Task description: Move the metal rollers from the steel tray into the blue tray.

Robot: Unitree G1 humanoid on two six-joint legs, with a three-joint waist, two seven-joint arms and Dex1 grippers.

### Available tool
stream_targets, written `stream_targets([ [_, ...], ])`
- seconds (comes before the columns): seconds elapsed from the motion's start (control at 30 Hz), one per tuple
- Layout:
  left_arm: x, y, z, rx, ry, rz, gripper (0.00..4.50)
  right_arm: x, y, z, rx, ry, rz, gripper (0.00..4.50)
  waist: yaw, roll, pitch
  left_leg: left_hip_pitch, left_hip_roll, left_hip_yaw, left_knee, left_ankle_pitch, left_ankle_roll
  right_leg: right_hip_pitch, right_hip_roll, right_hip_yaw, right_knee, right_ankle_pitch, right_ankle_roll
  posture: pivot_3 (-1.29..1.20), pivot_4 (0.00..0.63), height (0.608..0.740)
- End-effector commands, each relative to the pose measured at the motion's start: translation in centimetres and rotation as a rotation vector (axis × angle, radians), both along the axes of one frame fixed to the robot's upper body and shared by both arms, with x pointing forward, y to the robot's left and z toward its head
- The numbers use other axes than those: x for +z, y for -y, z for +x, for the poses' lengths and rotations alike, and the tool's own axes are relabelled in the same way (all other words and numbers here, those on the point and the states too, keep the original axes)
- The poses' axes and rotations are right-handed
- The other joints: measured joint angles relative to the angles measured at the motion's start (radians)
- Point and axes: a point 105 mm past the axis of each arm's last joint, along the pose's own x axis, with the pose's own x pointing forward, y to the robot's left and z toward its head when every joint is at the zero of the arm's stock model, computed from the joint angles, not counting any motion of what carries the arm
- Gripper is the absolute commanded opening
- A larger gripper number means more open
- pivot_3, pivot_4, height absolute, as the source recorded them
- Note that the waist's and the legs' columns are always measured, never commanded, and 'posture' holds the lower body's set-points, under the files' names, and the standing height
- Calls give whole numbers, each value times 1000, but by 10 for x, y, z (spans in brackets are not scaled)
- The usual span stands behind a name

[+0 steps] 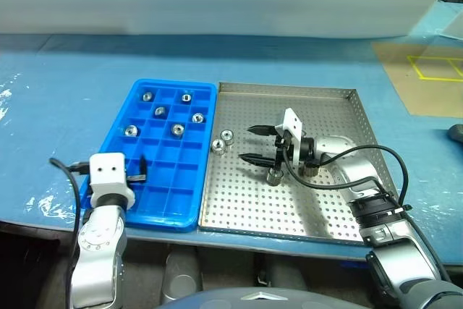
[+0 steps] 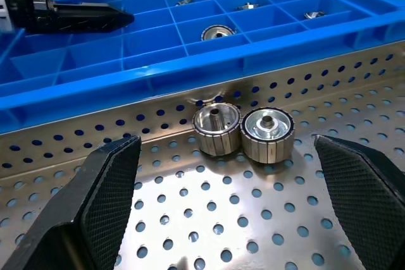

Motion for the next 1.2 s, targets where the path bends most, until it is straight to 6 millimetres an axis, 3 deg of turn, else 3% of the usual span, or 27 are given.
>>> stream_targets([
  [0.03,18,27,12,-193,98,32,4483,24,7,2,-45,76,54,4500,-3,0,0,0,0,0,0,0,0,0,0,0,0,0,0,149,150,740],
  [0.23,18,56,32,-461,163,103,4483,31,28,-2,-139,102,42,4500,-14,0,0,2,0,1,0,1,-2,0,0,1,0,0,0,54,150,740],
  [0.53,34,98,51,-804,255,113,4483,47,64,-21,-267,145,12,4500,-42,0,0,7,-2,2,0,3,-5,3,0,6,2,1,1,-69,150,740],
  [0.67,32,116,57,-906,259,162,4483,43,74,-34,-311,121,-20,4500,-60,0,0,8,-2,3,-1,3,-5,3,1,7,2,1,1,-69,150,740],
  [0.7,34,122,59,-926,269,151,4483,41,77,-37,-319,114,-28,4500,-66,1,0,8,-2,3,-2,3,-5,3,1,7,2,1,1,-169,150,740],
  [0.87,37,149,56,-1089,278,103,4483,30,88,-53,-361,58,-69,4500,-93,0,0,8,-3,4,-1,3,-5,3,1,9,1,1,2,-217,150,740],
  [1.03,43,158,61,-1172,252,52,4483,12,94,-56,-435,-3,-110,4500,-120,0,0,7,-3,5,-2,3,-5,4,1,10,2,1,2,-262,150,740],
  [1.2,44,163,63,-1228,230,33,4483,7,92,-54,-474,-14,-103,4500,-127,0,0,8,-3,6,-1,3,-4,4,1,11,1,1,3,-270,150,740],
])
